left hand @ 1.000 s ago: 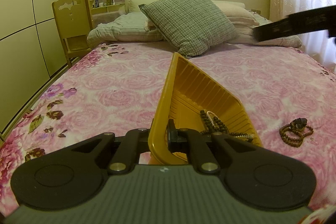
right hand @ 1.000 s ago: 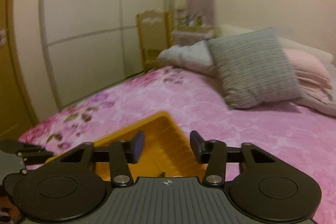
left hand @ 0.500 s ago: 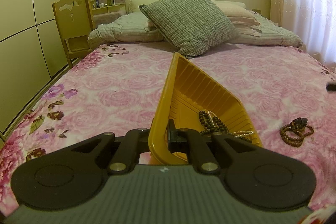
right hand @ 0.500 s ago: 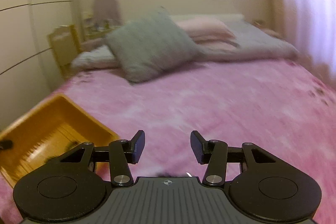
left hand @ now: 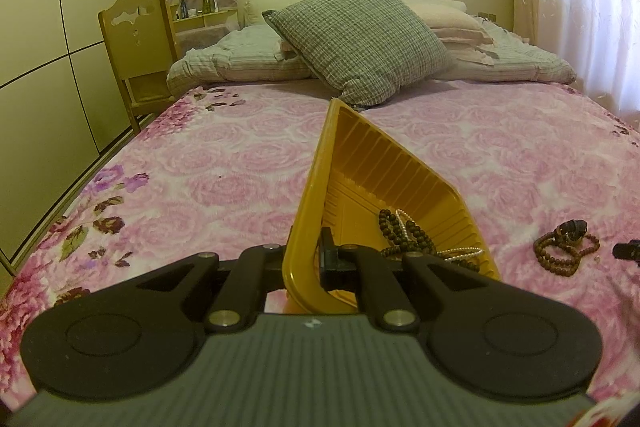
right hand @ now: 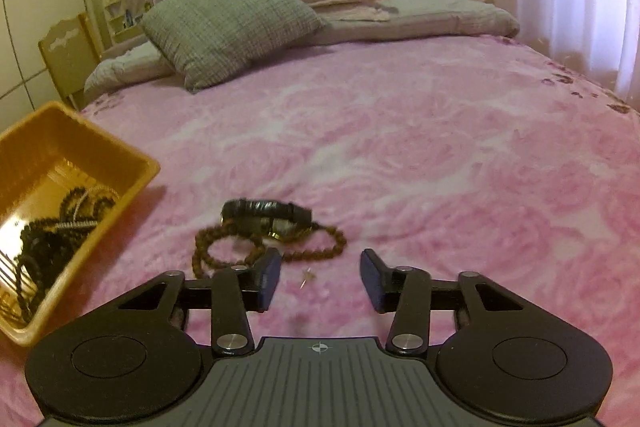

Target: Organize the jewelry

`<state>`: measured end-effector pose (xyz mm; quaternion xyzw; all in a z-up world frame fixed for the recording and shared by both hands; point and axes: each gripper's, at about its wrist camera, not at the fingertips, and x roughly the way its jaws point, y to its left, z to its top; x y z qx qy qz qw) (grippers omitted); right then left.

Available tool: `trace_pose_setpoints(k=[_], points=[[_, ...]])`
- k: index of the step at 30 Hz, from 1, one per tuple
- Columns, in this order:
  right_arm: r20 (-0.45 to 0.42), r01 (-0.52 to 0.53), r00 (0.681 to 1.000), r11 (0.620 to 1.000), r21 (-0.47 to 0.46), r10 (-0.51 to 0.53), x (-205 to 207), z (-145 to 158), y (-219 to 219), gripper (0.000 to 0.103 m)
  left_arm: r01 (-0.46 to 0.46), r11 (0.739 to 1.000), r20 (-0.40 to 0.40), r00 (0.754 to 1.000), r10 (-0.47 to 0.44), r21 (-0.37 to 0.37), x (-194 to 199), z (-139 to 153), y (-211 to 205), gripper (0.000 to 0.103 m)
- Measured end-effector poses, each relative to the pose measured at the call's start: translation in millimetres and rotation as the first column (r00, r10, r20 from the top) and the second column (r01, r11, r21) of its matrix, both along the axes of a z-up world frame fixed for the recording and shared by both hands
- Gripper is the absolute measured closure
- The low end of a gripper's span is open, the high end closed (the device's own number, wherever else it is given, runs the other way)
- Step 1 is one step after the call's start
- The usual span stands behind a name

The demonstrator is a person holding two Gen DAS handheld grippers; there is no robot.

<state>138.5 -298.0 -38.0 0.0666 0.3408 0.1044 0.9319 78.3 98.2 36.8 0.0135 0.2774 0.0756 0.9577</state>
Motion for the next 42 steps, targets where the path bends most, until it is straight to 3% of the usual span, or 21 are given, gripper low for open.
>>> trace_pose_setpoints(k=[11,20,24,28,35,39,42], points=[[-0.038,0.007,0.999,0.998,-0.067,-0.009,15,-29,21,0.077,0.000,1.000,0.000,1.000,0.000,0.000,0,0,-1,0.097],[-0.039,0.013,0.999,0.996,-0.089,-0.016,25,-35,27,0.083,0.000,1.000,-0.001,1.000,0.000,0.000,0,0,-1,0.097],[-0.043,0.005,0.999,0.996,-0.091,-0.009,25,-35,28,0.094,0.000,1.000,-0.001,1.000,0.000,0.001,0,0,-1,0.097],[-0.039,0.003,0.999,0.995,-0.102,-0.007,24,-34,28,0.094,0.001,1.000,-0.001,1.000,-0.001,0.001,1,0,-1,0.097],[0.012,-0.042,0.999,0.994,-0.096,0.043,7,-8,40,0.094,0.000,1.000,-0.001,1.000,0.000,0.001,1,0,-2,0.097],[0.061,-0.152,0.986,0.988,-0.031,0.154,-5,20,65,0.094,0.000,1.000,-0.001,1.000,0.000,0.000,1,0,-2,0.097],[0.096,-0.267,0.959,0.964,0.012,0.265,-11,40,90,0.094,0.001,1.000,-0.001,1.000,-0.001,-0.001,0,0,-2,0.097]])
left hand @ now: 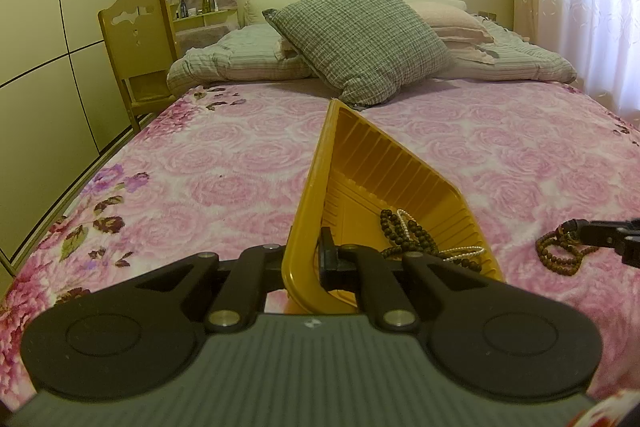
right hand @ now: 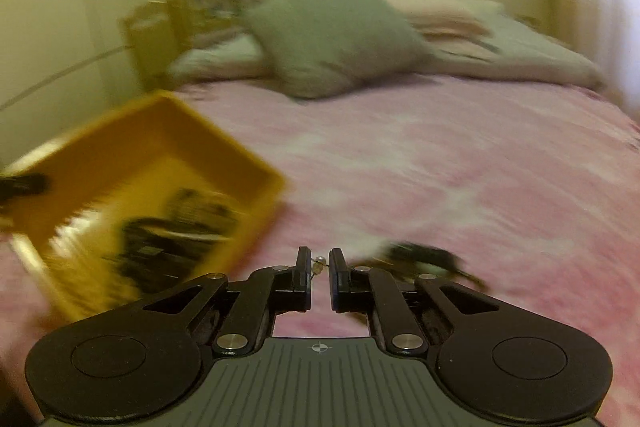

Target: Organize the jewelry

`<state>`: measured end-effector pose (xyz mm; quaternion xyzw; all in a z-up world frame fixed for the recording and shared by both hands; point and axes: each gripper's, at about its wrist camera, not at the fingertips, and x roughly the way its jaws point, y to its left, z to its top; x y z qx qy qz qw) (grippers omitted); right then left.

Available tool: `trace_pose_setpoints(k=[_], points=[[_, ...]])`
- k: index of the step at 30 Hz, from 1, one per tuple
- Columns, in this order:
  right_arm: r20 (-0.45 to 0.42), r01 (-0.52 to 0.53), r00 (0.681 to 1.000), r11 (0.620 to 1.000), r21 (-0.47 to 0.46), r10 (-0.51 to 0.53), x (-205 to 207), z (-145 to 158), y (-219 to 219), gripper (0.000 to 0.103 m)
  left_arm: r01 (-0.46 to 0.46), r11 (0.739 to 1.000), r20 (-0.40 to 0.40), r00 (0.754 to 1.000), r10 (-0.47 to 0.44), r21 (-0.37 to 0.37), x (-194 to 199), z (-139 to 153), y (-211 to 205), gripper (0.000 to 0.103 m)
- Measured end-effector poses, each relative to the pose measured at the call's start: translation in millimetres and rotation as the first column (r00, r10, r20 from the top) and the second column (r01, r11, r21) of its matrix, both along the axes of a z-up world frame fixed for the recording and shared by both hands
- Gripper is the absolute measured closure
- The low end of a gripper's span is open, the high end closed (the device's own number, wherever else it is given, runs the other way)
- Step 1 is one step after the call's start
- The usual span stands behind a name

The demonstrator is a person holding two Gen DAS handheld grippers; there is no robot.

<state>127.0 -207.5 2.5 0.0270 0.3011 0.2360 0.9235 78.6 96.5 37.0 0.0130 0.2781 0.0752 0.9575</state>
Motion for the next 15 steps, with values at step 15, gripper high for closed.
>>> trace_pose_setpoints(k=[15], points=[[0.004,-0.327,0.945,0.941,0.093,0.328,-16,13,84,0.094,-0.001,1.000,-0.001,1.000,0.001,-0.001,-1,1,2,0.097]])
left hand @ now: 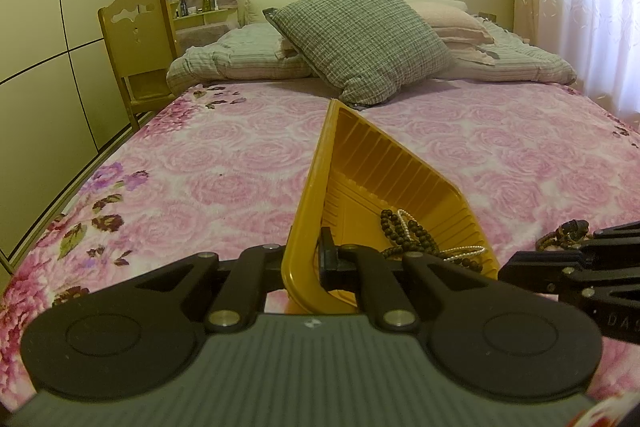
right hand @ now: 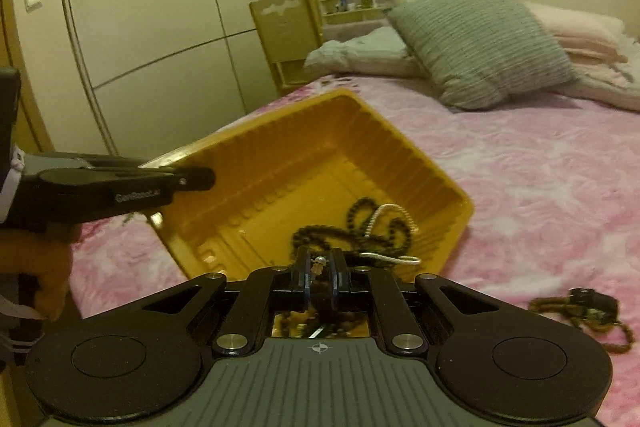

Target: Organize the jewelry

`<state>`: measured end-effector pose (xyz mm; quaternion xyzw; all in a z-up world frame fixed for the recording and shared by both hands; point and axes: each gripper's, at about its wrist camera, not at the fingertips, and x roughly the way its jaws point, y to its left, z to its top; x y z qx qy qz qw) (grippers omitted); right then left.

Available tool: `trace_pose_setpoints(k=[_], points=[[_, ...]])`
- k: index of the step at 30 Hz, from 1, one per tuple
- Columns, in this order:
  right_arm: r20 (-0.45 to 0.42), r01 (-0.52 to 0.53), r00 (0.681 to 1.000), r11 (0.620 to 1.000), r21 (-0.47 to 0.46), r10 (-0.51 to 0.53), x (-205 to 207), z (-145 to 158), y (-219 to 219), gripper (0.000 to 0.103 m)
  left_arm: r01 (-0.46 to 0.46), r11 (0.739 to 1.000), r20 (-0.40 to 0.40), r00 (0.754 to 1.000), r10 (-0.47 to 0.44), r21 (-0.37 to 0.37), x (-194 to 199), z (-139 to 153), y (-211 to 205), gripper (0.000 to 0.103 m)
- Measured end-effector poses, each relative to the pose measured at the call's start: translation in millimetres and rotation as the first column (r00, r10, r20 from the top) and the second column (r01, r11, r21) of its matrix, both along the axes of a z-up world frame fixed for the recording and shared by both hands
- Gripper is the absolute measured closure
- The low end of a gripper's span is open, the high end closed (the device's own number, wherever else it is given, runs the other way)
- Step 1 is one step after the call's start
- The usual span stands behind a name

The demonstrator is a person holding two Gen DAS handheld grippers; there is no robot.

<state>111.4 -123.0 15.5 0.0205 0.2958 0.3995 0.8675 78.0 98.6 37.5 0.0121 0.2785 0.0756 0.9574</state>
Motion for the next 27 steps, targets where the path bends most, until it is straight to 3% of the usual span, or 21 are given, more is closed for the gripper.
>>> trace_pose_setpoints(k=[2,4,5,10,16,22,27], points=[[-0.015,0.013,1.000,1.000,0.017,-0.013,3,1,-4,0.088,0.001,1.000,0.000,1.000,-0.001,0.000,0,0,-1,0.097],[-0.018,0.052,0.999,0.998,0.043,-0.051,7,3,-14,0.068,0.000,1.000,0.000,1.000,0.000,0.000,0,0,-1,0.097],[-0.017,0.074,0.997,0.996,0.051,-0.074,8,5,-22,0.066,0.001,1.000,0.000,1.000,-0.001,-0.001,0,0,-1,0.097],[-0.004,0.228,0.974,0.973,0.040,-0.228,15,8,-66,0.066,0.001,1.000,0.001,1.000,-0.001,0.001,0,0,0,0.097],[0.005,0.436,0.899,0.895,-0.100,-0.437,17,-14,-120,0.066,0.001,1.000,0.000,1.000,-0.001,0.003,0,0,0,0.097],[0.003,0.519,0.851,0.841,-0.157,-0.525,20,-31,-155,0.066,0.001,1.000,0.000,1.000,-0.001,0.002,0,0,0,0.097],[-0.006,0.534,0.839,0.826,-0.181,-0.543,27,-42,-165,0.066,0.001,1.000,0.000,1.000,-0.001,0.003,1,0,1,0.097]])
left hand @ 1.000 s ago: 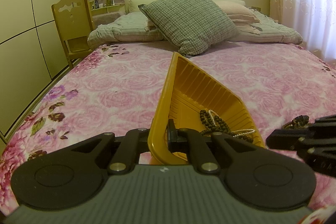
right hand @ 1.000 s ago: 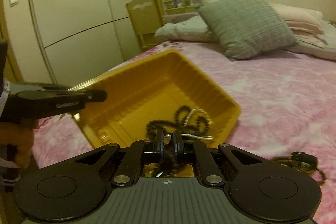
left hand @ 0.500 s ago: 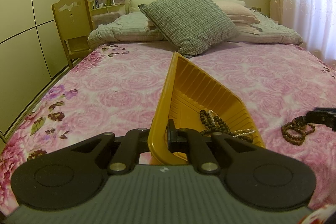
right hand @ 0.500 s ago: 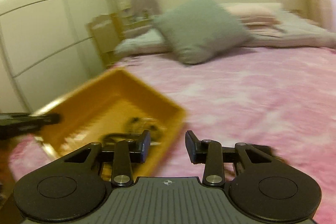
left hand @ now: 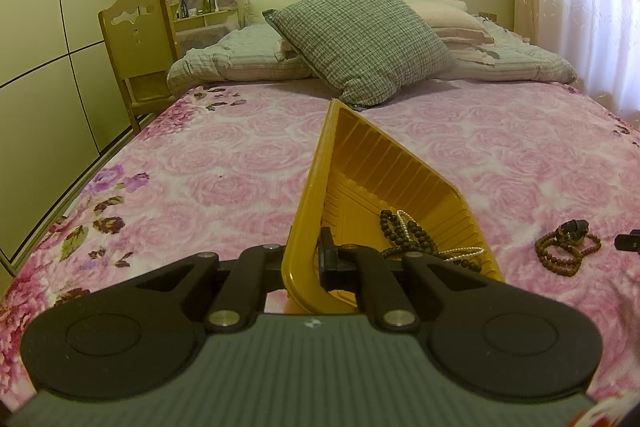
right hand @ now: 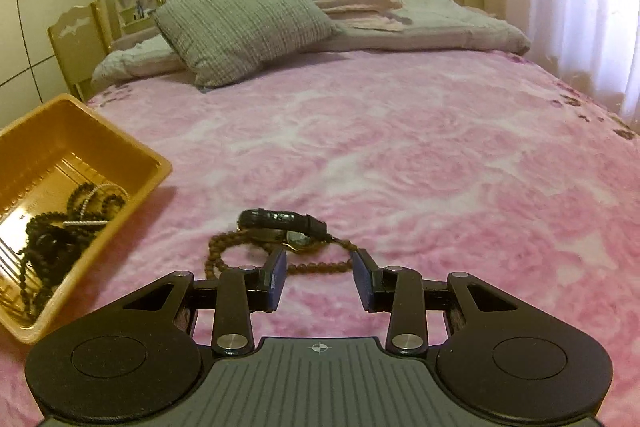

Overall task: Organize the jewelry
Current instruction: 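Grasp the black-strap watch by its strap with the right gripper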

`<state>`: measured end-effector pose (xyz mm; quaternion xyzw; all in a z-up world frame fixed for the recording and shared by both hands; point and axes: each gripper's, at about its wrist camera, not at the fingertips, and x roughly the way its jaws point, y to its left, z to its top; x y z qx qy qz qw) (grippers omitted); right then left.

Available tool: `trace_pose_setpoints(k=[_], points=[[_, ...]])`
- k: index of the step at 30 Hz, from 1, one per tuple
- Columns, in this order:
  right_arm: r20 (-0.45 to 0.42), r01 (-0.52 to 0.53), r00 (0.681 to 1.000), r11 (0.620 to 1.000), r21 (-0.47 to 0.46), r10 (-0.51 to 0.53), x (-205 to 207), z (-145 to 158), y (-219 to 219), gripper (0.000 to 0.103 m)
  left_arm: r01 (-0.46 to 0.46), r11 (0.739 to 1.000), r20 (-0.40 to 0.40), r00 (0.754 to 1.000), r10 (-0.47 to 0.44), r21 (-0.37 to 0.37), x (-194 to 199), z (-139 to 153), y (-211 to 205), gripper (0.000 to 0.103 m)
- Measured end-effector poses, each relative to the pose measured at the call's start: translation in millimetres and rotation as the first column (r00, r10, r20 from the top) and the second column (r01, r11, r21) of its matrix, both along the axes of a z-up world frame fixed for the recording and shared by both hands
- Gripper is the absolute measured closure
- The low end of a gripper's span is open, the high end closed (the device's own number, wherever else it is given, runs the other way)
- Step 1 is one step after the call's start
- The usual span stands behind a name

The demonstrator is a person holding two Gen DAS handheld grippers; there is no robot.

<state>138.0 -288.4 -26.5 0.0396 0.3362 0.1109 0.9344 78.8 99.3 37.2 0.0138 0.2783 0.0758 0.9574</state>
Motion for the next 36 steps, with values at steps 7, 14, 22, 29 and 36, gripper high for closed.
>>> trace_pose_setpoints(k=[7,14,22,29,36], points=[[-0.020,-0.058,0.998,0.995,-0.082,0.057,17,-15,20,0.066,-0.001,1.000,-0.002,1.000,0.001,-0.002,0,0,2,0.097],[-0.012,-0.162,0.986,0.959,-0.234,0.164,40,-20,43,0.064,-0.005,1.000,-0.008,1.000,0.005,-0.004,1,0,3,0.096],[-0.049,-0.341,0.922,0.745,-0.572,0.384,51,-40,77,0.063,-0.006,1.000,-0.007,1.000,0.006,-0.005,2,-1,2,0.097],[-0.075,-0.416,0.862,0.614,-0.671,0.502,53,-51,87,0.066,-0.006,1.000,-0.007,1.000,0.006,-0.004,2,-1,2,0.097],[-0.056,-0.402,0.865,0.621,-0.673,0.499,48,-50,87,0.091,-0.006,1.000,-0.008,1.000,0.006,-0.004,2,-1,2,0.097]])
